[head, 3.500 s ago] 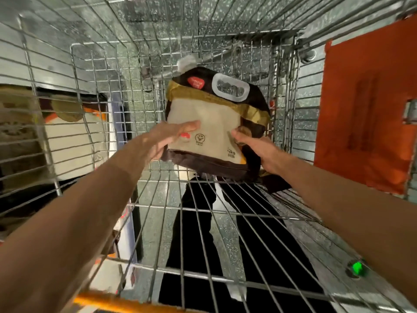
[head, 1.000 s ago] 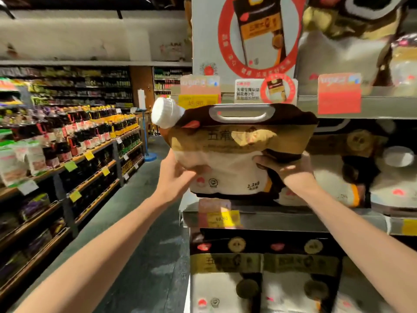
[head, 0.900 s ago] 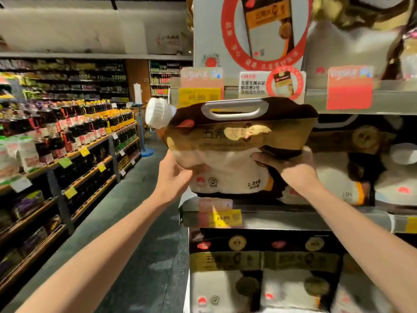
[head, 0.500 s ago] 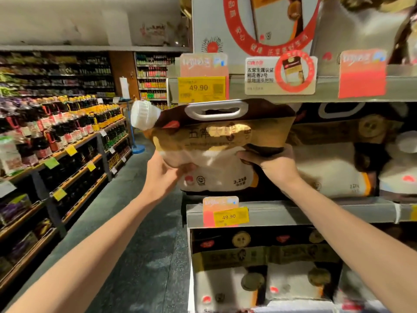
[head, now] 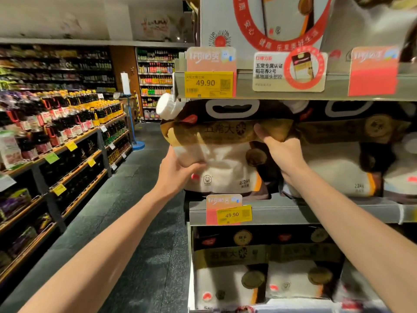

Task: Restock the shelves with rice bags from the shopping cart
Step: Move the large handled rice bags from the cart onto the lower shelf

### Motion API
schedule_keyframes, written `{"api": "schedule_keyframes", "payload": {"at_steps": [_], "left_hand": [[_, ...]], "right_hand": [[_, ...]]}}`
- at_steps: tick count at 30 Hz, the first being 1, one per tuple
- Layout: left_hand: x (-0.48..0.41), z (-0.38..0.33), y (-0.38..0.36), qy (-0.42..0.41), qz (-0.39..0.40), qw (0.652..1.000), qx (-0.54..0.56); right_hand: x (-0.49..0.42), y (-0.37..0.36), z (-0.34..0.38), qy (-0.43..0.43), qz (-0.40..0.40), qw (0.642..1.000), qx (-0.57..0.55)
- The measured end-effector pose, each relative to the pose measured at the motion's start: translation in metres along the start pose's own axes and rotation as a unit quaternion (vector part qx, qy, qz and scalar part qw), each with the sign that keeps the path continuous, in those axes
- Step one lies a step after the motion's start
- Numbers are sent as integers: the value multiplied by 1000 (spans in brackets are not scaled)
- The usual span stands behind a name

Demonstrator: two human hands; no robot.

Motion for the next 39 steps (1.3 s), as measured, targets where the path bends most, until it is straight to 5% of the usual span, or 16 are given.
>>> {"api": "schedule_keyframes", "payload": {"at_steps": [7, 16, 21, 24, 30, 36, 39], "left_hand": [[6, -4, -14, -5, -17, 1000, 2], [8, -1, -18, 10, 8, 1000, 7], [10, -4, -19, 14, -31, 999, -11], [12, -6, -21, 15, -48, 999, -2], [18, -11, -23, 34, -96, 995, -19], [23, -22, -27, 87, -126, 985, -75], [45, -51, -25, -55, -189, 960, -198]], "right_hand": [[-12, 7, 3, -6, -28, 999, 34], [-3, 15, -10, -8, 64, 997, 48], [21, 33, -14, 92, 6, 994, 66], [50, 24, -13, 245, -96, 921, 286], [31, -25, -29, 253, 94, 760, 591], [14, -26, -31, 250, 109, 747, 606], [16, -22, -31, 261, 110, 736, 614]]}}
Point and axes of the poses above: each hand's wrist, its own x-axis away from the middle knuckle, its own y-axis out of the back of the hand, z = x × y, the point moved 5 cm from there along -x, towards the middle knuckle, and after that the axes turned 14 degrees about x, right-handed, at the moved point
